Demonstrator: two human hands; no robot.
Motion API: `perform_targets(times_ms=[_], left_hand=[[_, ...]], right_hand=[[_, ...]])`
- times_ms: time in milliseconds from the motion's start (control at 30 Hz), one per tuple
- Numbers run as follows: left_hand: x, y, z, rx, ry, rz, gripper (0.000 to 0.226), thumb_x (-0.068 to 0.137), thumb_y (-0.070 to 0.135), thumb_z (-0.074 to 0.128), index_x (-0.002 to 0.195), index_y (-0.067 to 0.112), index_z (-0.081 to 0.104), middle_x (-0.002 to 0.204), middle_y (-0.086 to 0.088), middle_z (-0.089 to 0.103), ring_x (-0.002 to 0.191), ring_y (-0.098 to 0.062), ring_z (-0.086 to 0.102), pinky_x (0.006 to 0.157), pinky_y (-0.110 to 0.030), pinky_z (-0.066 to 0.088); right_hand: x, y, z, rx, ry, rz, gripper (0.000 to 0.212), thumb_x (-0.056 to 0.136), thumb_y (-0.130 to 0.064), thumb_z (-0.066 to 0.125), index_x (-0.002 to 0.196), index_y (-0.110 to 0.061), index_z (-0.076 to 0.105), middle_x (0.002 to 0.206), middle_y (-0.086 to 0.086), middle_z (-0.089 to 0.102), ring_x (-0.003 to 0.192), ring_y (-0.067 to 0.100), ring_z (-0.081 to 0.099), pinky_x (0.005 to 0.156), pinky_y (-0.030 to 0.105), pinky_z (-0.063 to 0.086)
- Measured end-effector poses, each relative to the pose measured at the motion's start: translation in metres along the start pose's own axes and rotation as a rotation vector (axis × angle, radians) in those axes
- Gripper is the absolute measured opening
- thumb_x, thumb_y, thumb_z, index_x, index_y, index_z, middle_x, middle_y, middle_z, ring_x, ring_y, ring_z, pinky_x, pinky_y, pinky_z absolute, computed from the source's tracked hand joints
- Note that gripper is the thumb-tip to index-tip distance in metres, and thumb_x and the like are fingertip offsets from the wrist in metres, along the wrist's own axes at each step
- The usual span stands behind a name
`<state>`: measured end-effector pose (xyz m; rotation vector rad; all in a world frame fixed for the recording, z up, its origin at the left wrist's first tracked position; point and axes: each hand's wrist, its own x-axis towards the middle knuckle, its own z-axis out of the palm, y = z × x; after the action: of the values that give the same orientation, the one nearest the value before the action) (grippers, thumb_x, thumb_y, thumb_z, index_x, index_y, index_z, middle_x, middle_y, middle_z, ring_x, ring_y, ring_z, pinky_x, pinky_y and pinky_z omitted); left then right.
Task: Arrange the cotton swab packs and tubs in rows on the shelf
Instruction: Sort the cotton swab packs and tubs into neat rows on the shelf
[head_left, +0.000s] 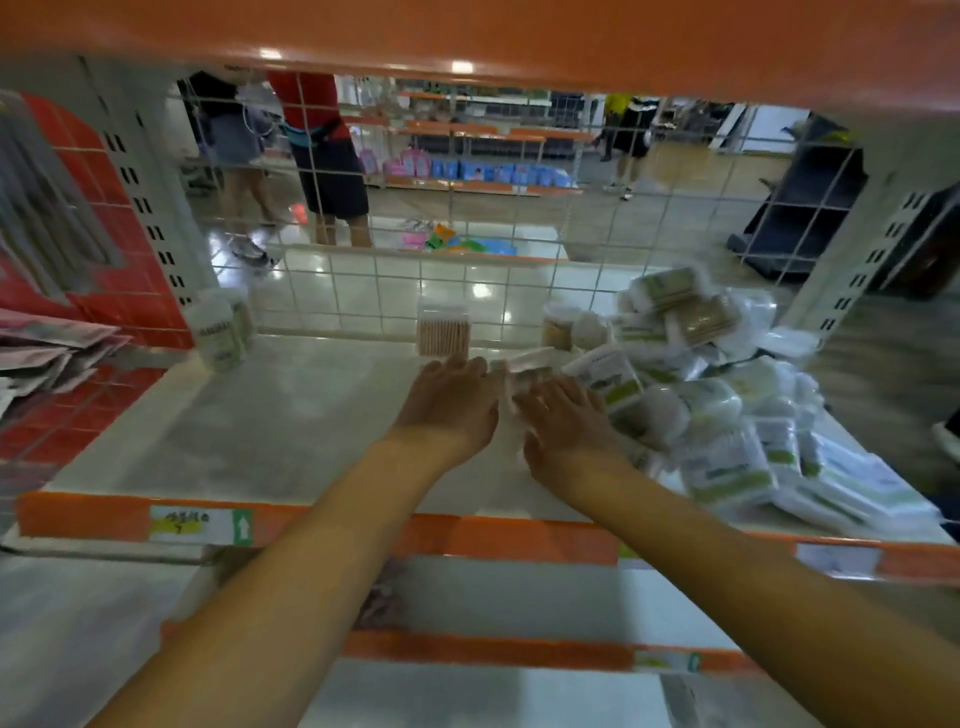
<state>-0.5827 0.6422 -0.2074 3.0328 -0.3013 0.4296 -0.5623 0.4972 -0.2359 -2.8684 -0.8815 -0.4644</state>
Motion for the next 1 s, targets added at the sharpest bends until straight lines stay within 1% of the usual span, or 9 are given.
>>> perform_targets(times_ms=[67, 100, 167, 367, 533, 667, 733, 800, 1000], left_hand=[[0.002, 0.018, -0.004, 0.000, -0.014, 0.029, 0.036, 0.096, 0.023, 0.037, 0.129, 0.014, 0.046, 0.126, -0.004, 0.050, 0.119, -0.024, 0.040, 0.095, -0.035, 0.032], [0.003, 0.026, -0.005, -0.001, -0.016, 0.047, 0.036, 0.096, 0.024, 0.037, 0.129, 0.015, 0.046, 0.127, -0.004, 0.050, 0.118, -0.024, 0.041, 0.094, -0.035, 0.033], [0.005, 0.040, -0.005, 0.001, -0.017, 0.072, 0.034, 0.095, 0.023, 0.037, 0.126, 0.015, 0.047, 0.126, -0.005, 0.051, 0.116, -0.025, 0.042, 0.093, -0.035, 0.034], [0.011, 0.075, 0.000, -0.028, -0.094, 0.123, 0.032, 0.092, 0.025, 0.042, 0.121, 0.012, 0.051, 0.129, -0.009, 0.048, 0.121, -0.028, 0.040, 0.097, -0.037, 0.033], [0.015, 0.091, 0.002, -0.023, -0.141, 0.167, 0.040, 0.093, 0.025, 0.045, 0.131, 0.013, 0.044, 0.133, -0.009, 0.044, 0.125, -0.028, 0.035, 0.098, -0.038, 0.034], [0.019, 0.100, 0.005, -0.021, -0.136, 0.197, 0.035, 0.093, 0.025, 0.044, 0.126, 0.013, 0.048, 0.131, -0.008, 0.046, 0.124, -0.028, 0.036, 0.098, -0.037, 0.032], [0.020, 0.103, 0.006, -0.032, -0.154, 0.196, 0.034, 0.093, 0.024, 0.045, 0.125, 0.013, 0.048, 0.131, -0.008, 0.046, 0.123, -0.028, 0.037, 0.097, -0.037, 0.034], [0.022, 0.104, 0.008, -0.027, -0.180, 0.194, 0.034, 0.092, 0.024, 0.046, 0.124, 0.014, 0.049, 0.131, -0.008, 0.046, 0.123, -0.028, 0.037, 0.098, -0.038, 0.035], [0.020, 0.101, 0.016, -0.007, -0.191, 0.190, 0.038, 0.094, 0.026, 0.043, 0.131, 0.015, 0.046, 0.134, -0.007, 0.044, 0.126, -0.028, 0.036, 0.100, -0.040, 0.035]], right_hand=[[-0.016, 0.012, -0.002, 0.011, 0.092, -0.012, 0.036, 0.067, -0.015, 0.062, 0.102, -0.009, 0.066, 0.100, 0.010, 0.064, 0.095, 0.033, 0.061, 0.072, 0.044, 0.052], [-0.023, 0.020, -0.002, 0.011, 0.122, -0.010, 0.033, 0.064, -0.016, 0.058, 0.095, -0.010, 0.068, 0.092, 0.010, 0.066, 0.087, 0.033, 0.063, 0.064, 0.041, 0.054], [-0.034, 0.031, -0.005, -0.017, 0.079, 0.010, 0.033, 0.063, -0.016, 0.054, 0.092, -0.009, 0.069, 0.088, 0.010, 0.066, 0.082, 0.033, 0.065, 0.061, 0.039, 0.053], [-0.057, 0.065, -0.025, -0.013, 0.104, 0.041, 0.044, 0.066, -0.026, 0.038, 0.090, -0.011, 0.071, 0.088, 0.009, 0.068, 0.082, 0.033, 0.064, 0.066, 0.040, 0.052], [-0.064, 0.094, -0.035, -0.026, 0.155, 0.091, 0.033, 0.065, -0.018, 0.054, 0.094, -0.010, 0.069, 0.096, 0.011, 0.066, 0.095, 0.033, 0.056, 0.071, 0.046, 0.051], [-0.062, 0.110, -0.041, -0.031, 0.108, 0.150, 0.045, 0.064, -0.020, 0.061, 0.107, -0.008, 0.064, 0.109, 0.017, 0.061, 0.100, 0.042, 0.057, 0.076, 0.053, 0.046], [-0.057, 0.115, -0.043, -0.041, 0.026, 0.204, 0.054, 0.077, -0.017, 0.059, 0.130, -0.015, 0.048, 0.134, 0.013, 0.044, 0.125, 0.036, 0.039, 0.097, 0.049, 0.032], [-0.052, 0.121, -0.042, -0.069, -0.097, 0.246, 0.062, 0.086, -0.022, 0.053, 0.142, -0.023, 0.027, 0.148, 0.002, 0.023, 0.136, 0.024, 0.017, 0.106, 0.039, 0.019], [-0.038, 0.122, -0.041, -0.050, -0.197, 0.243, 0.071, 0.085, -0.031, 0.055, 0.145, -0.024, 0.018, 0.152, -0.004, 0.017, 0.140, 0.020, 0.008, 0.113, 0.044, 0.013]])
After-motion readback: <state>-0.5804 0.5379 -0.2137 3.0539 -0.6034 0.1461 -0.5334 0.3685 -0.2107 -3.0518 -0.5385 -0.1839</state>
